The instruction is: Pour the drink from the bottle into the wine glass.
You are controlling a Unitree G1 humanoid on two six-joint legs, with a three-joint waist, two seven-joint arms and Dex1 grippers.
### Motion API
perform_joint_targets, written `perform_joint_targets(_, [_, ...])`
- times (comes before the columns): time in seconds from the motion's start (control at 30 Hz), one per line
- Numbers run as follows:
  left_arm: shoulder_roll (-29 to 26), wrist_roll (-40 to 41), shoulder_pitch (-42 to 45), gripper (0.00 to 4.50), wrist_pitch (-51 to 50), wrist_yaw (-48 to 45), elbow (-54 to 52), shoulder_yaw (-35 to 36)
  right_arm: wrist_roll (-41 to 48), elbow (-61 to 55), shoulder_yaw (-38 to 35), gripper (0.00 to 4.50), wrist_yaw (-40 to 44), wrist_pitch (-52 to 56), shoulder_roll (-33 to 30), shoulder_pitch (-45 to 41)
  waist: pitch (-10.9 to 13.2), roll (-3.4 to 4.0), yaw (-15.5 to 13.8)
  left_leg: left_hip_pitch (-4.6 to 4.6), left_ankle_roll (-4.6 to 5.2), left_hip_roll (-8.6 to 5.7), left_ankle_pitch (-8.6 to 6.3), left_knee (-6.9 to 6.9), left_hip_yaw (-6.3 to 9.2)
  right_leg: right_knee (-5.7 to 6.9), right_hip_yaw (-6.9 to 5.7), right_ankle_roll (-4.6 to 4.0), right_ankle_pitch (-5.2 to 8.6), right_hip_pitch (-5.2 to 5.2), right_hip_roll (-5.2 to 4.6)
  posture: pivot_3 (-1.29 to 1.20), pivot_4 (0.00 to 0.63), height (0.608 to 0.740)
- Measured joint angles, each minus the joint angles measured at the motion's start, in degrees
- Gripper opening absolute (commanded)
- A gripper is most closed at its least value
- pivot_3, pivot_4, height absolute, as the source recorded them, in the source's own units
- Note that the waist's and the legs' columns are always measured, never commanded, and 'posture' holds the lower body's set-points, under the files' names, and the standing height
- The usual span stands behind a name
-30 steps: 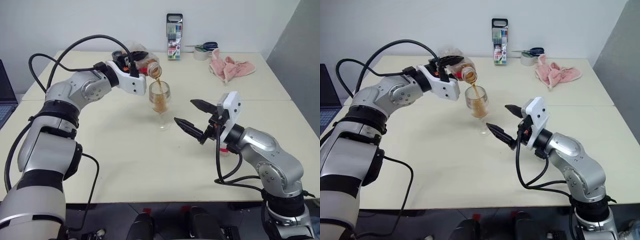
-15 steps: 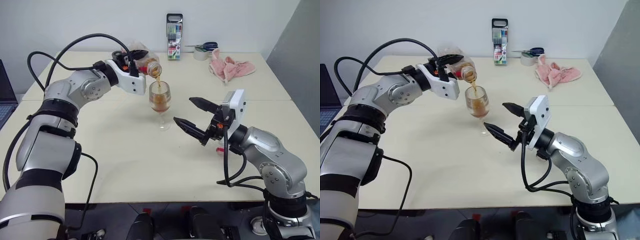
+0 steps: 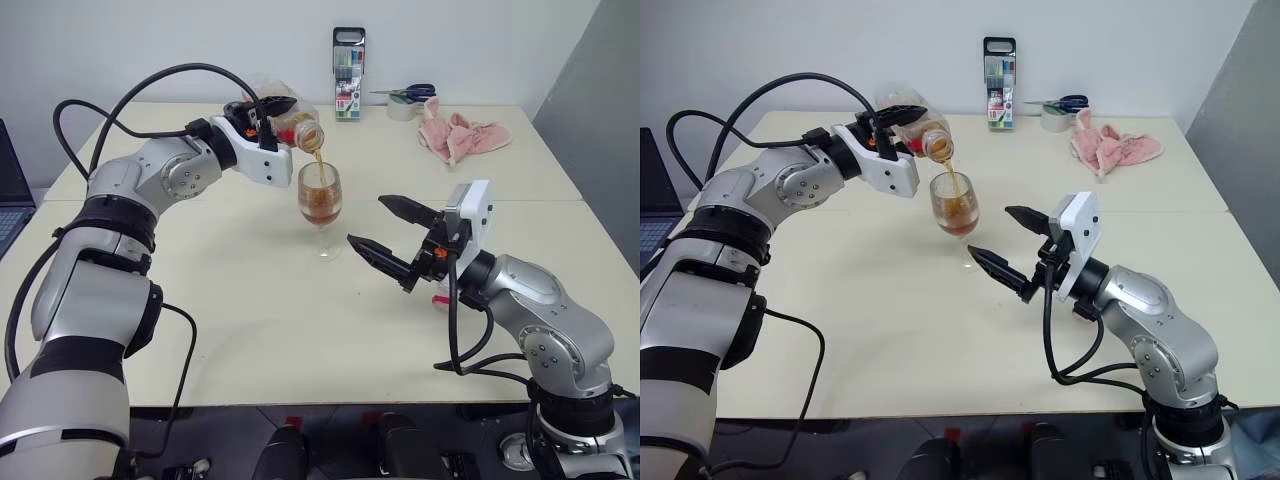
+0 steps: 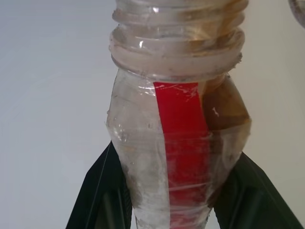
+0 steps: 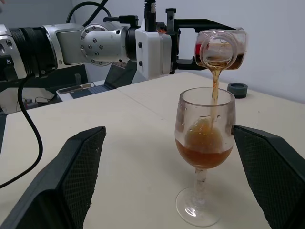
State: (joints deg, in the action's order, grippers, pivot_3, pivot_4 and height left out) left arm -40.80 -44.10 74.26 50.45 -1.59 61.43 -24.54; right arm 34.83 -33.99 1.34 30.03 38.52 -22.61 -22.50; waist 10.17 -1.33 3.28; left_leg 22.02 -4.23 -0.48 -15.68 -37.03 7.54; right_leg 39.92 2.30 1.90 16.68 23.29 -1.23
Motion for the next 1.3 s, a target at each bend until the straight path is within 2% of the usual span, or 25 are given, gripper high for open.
perform_joint_targets(1.07, [-0.4, -1.8, 2.1, 1.71, 0.0, 2.6, 2.2, -2.2, 0.1, -0.1, 1.0, 4.5, 0.4, -0.7, -0.2, 1.2, 0.0, 0.0, 0.0, 0.0, 0.0, -0.01, 0.0, -0.02, 0.0, 0.03, 0.0, 0.0, 0.0, 0.0, 0.0, 0.0, 0.15, 0.74])
perform_joint_targets(1.3, [0.3, 0.5, 2.1, 1.71, -0.4, 0.8, 2.7, -2.0, -1.3, -0.1, 1.7, 4.5, -0.1, -1.8, -0.2, 0.7, 0.0, 0.0, 0.0, 0.0, -0.01, -0.01, 0.0, -0.02, 0.0, 0.03, 0.0, 0.0, 0.0, 0.0, 0.0, 0.0, 0.15, 0.74])
